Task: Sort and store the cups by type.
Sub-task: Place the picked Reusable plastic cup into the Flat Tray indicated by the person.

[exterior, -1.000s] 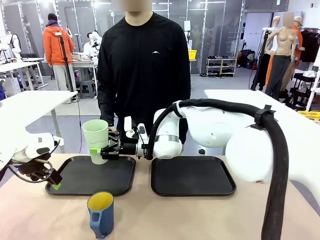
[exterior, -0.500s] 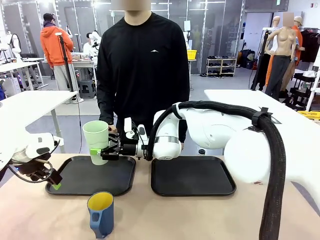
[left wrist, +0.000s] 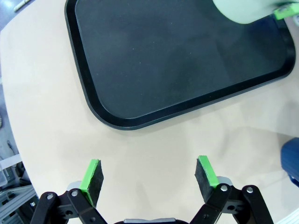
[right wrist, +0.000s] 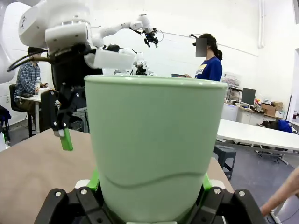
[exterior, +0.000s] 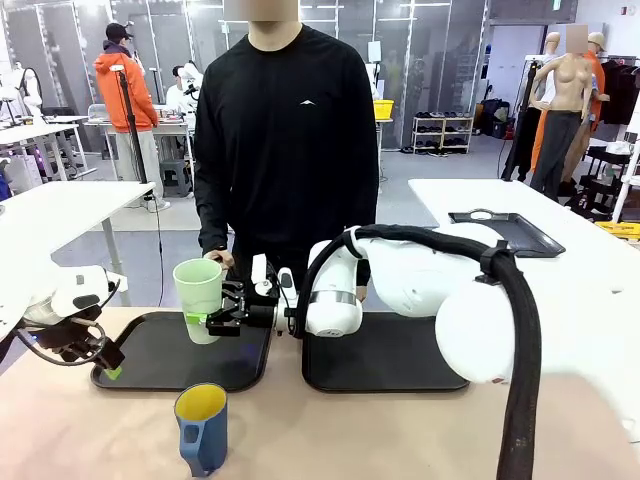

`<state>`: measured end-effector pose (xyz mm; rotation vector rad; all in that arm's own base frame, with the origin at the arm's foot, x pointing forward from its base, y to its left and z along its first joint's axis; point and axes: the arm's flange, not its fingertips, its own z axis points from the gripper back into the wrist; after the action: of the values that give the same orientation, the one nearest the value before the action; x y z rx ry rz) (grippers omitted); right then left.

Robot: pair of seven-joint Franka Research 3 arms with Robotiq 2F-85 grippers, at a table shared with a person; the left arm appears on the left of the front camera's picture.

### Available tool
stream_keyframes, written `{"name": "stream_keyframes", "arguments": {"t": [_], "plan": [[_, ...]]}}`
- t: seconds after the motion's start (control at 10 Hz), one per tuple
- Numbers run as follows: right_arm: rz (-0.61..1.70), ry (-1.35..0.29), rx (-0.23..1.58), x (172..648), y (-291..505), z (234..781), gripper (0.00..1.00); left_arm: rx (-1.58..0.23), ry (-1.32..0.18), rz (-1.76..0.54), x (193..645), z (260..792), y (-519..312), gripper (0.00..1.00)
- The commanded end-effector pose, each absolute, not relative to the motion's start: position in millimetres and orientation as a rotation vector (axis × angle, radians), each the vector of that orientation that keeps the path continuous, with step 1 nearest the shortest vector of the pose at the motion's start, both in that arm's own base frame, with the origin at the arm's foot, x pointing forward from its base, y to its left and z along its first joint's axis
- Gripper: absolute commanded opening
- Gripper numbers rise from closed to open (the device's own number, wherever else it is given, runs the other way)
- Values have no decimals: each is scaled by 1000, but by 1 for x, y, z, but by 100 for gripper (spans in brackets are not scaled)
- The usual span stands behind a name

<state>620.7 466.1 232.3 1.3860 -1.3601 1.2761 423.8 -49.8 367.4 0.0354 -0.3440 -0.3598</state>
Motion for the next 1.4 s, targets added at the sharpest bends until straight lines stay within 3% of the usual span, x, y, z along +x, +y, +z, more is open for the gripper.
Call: {"name": "stream_keyframes", "arguments": {"t": [0.0, 0.8, 1.0, 1.3], "plan": [[1223, -1392, 1375, 629, 471, 225, 85, 40, -342, -360, 423, 368, -48, 100], [1150, -1347, 1333, 639, 465, 190, 85, 40, -342, -360, 423, 368, -48, 100], [1145, -1327, 1330, 638, 465, 189, 98, 40, -342, -360, 423, 368, -48, 100], [1167, -1300, 1306, 633, 466, 194, 100, 40, -342, -360, 423, 368, -48, 100]]}}
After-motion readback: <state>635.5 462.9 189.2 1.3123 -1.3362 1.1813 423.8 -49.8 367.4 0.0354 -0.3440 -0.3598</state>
